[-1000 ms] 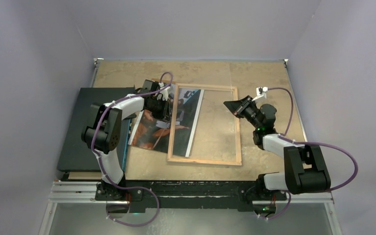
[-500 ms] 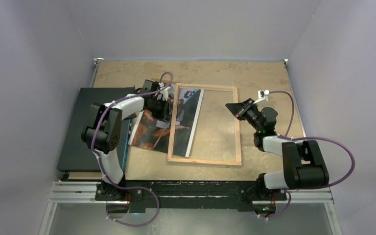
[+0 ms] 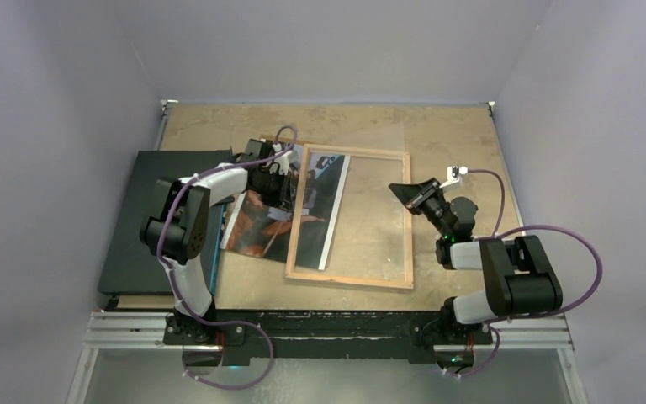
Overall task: Put the photo into the frame
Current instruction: Place the photo frame item in the photo frame.
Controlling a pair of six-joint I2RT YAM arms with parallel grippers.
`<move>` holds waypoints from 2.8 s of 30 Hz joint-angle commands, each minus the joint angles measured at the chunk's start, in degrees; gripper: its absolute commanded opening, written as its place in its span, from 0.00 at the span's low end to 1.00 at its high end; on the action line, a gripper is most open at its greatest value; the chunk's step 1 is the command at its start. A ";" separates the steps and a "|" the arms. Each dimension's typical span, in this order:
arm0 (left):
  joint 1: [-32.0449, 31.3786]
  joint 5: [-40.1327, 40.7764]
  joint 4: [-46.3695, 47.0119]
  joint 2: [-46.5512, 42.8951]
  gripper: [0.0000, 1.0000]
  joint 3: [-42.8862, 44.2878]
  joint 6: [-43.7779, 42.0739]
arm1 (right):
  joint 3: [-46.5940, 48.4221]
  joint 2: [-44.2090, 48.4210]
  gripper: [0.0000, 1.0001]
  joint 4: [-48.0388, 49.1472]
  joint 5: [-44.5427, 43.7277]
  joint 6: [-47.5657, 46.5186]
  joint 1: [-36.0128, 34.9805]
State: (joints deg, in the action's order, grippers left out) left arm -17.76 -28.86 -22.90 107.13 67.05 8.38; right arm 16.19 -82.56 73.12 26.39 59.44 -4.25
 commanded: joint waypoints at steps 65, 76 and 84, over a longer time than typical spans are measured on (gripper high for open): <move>-1.60 -5.14 8.74 -5.09 0.00 -9.21 3.06 | -0.12 16.04 0.00 -32.16 -25.58 9.60 -12.19; -1.67 -5.41 8.95 -5.15 0.00 -9.49 3.11 | 0.45 14.49 0.00 -36.98 -27.99 11.39 -13.36; -1.68 -5.98 9.38 -5.11 0.00 -9.70 3.19 | 2.10 13.49 0.00 -41.93 -31.64 10.98 -14.12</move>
State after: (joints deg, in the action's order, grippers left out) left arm -17.69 -29.43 -14.57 103.48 58.22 10.11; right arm 15.86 -68.20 34.06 -3.86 69.41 -16.88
